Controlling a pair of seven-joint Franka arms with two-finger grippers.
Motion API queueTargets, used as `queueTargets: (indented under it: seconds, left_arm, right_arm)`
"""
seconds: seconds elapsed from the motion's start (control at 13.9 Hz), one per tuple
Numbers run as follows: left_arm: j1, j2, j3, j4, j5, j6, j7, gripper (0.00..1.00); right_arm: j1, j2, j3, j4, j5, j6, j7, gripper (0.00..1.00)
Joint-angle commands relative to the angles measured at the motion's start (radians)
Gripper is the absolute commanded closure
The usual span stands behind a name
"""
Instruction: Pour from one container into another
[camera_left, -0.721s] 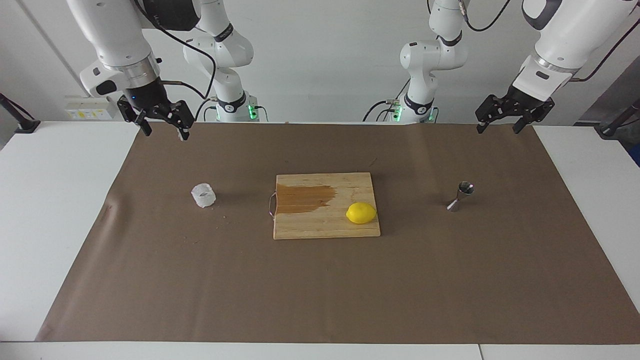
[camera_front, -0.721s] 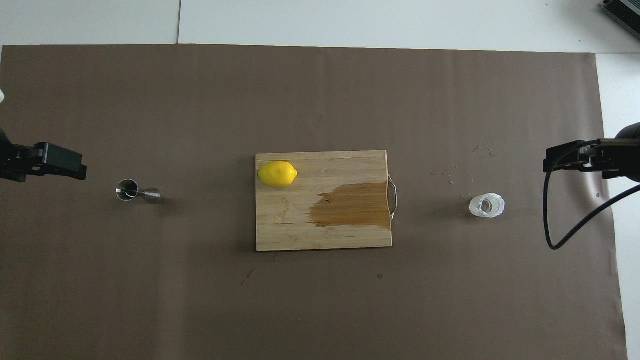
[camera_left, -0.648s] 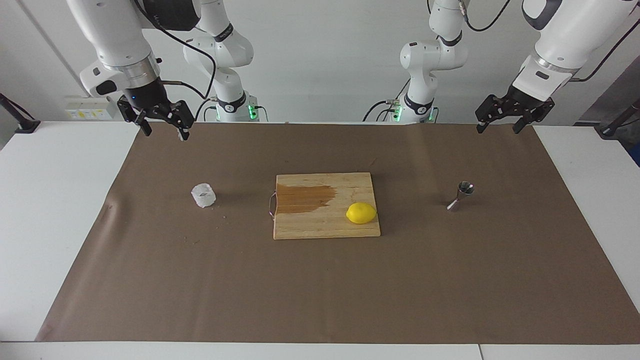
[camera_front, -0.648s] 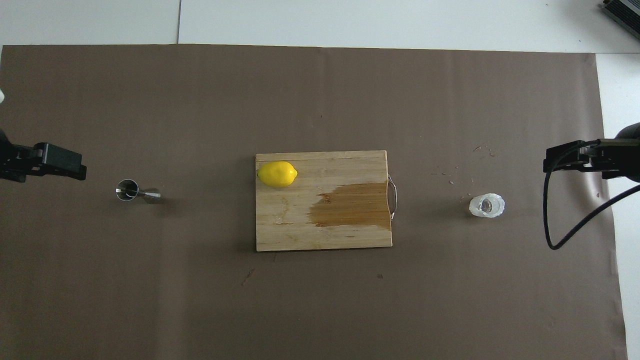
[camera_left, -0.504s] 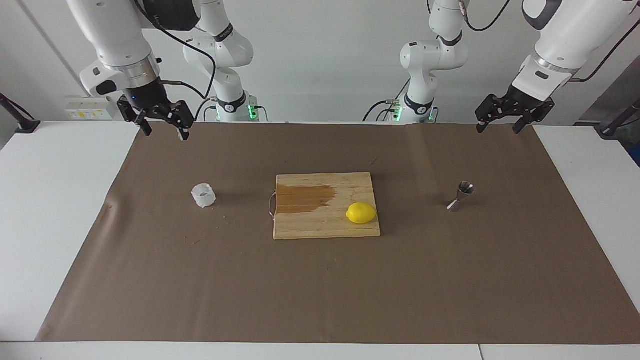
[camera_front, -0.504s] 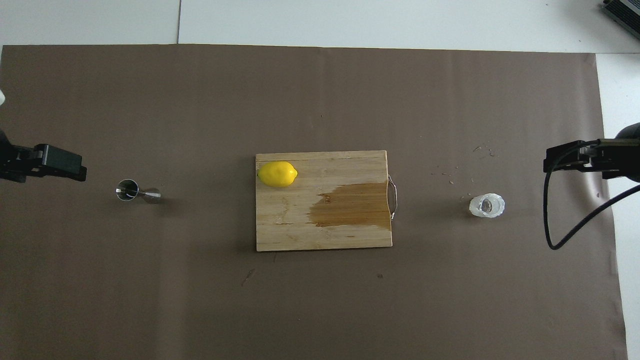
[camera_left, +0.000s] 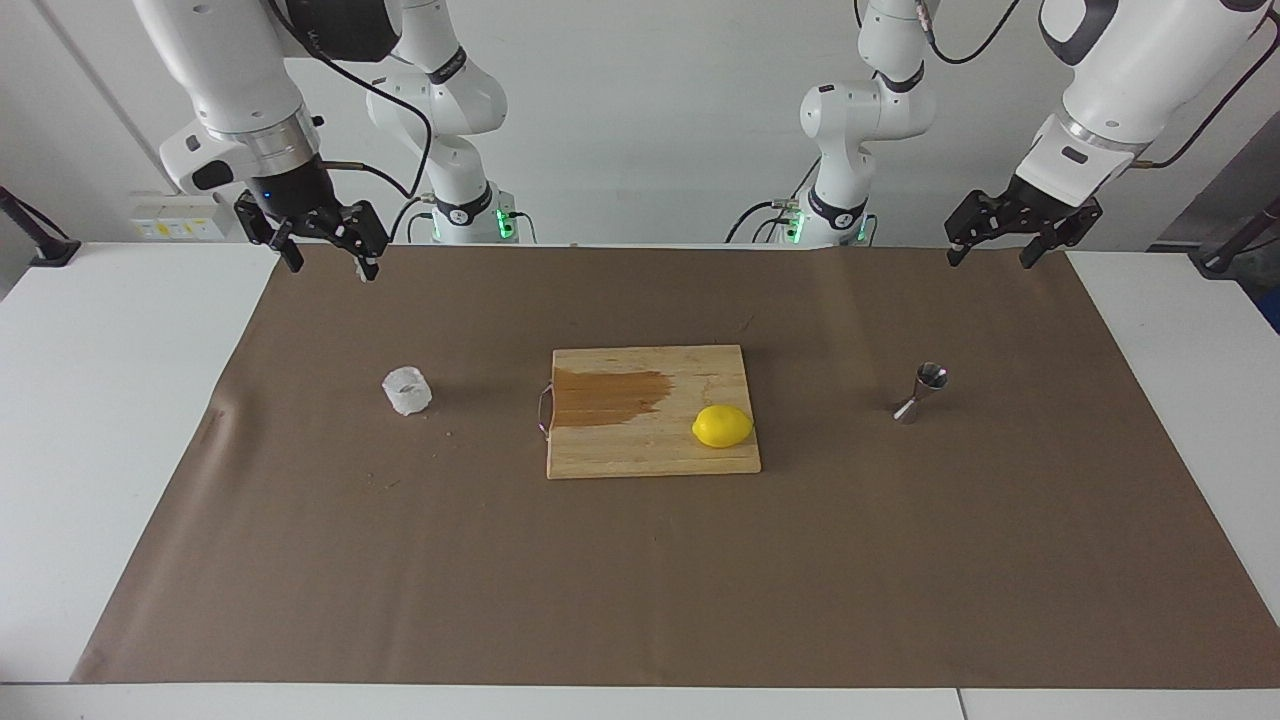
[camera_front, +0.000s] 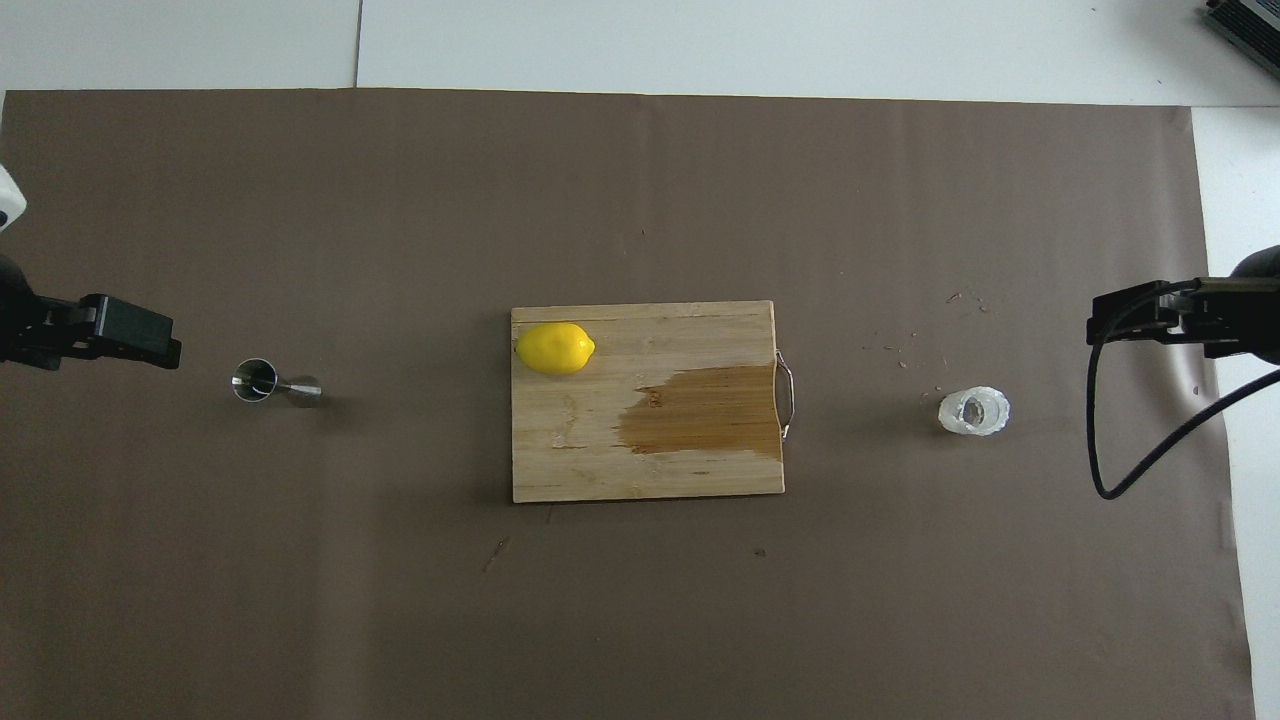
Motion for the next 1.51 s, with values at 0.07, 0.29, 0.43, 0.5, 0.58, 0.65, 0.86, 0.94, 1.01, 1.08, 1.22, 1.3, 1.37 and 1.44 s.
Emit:
queueTargets:
  seconds: [0.07,0.29,0.43,0.5,0.58,0.65,0.86,0.94,1.01,1.08,1.22,1.3,1.37,1.44]
  left_arm:
    - [0.012,-0.02,-0.003,-0.022,-0.007,-0.006,0.017,0.0]
    - [0.012,-0.02,-0.001,-0.022,-0.007,-0.012,0.017,0.0]
    - [0.012,-0.02,-0.001,-0.021,-0.007,0.0,0.017,0.0]
    - [0.012,-0.018,0.0,-0.021,-0.007,0.01,0.015,0.0]
    - [0.011,-0.018,0.0,-0.022,-0.007,0.032,0.015,0.0]
    - [0.012,-0.021,-0.001,-0.034,-0.007,0.055,0.015,0.0]
    - [0.02,-0.069,0.002,-0.16,-0.007,0.211,0.021,0.0]
    - [0.021,-0.064,0.003,-0.165,-0.015,0.216,0.02,0.0]
    - [0.03,-0.058,0.003,-0.168,-0.021,0.216,0.017,0.0]
    - [0.046,-0.041,0.003,-0.168,-0.036,0.21,0.017,0.0]
    - [0.098,0.029,0.003,-0.159,-0.096,0.187,0.015,0.0]
    - [0.122,0.083,0.003,-0.141,-0.133,0.161,0.009,0.0]
    - [0.161,0.124,0.002,-0.125,-0.179,0.123,-0.009,0.0]
    - [0.197,0.161,0.002,-0.122,-0.246,0.065,-0.07,0.0]
  right_arm:
    - [-0.011,-0.023,0.002,-0.026,0.016,0.007,-0.027,0.0]
    - [-0.011,-0.023,0.002,-0.026,0.016,0.007,-0.027,0.0]
    - [-0.011,-0.023,0.002,-0.026,0.016,0.007,-0.027,0.0]
    - [-0.011,-0.023,0.002,-0.026,0.016,0.007,-0.027,0.0]
    - [-0.011,-0.023,0.002,-0.026,0.016,0.007,-0.027,0.0]
    - [-0.011,-0.023,0.002,-0.026,0.016,0.007,-0.027,0.0]
    - [-0.011,-0.023,0.002,-0.026,0.016,0.007,-0.027,0.0]
    - [-0.011,-0.023,0.002,-0.026,0.016,0.007,-0.027,0.0]
    - [-0.011,-0.023,0.002,-0.026,0.016,0.007,-0.027,0.0]
    - [-0.011,-0.022,0.002,-0.026,0.016,0.007,-0.027,0.0]
    - [-0.011,-0.023,0.002,-0.026,0.016,0.007,-0.027,0.0]
    - [-0.011,-0.023,0.002,-0.026,0.016,0.007,-0.027,0.0]
    - [-0.011,-0.023,0.002,-0.026,0.016,0.007,-0.027,0.0]
    - [-0.011,-0.022,0.002,-0.026,0.016,0.007,-0.027,0.0]
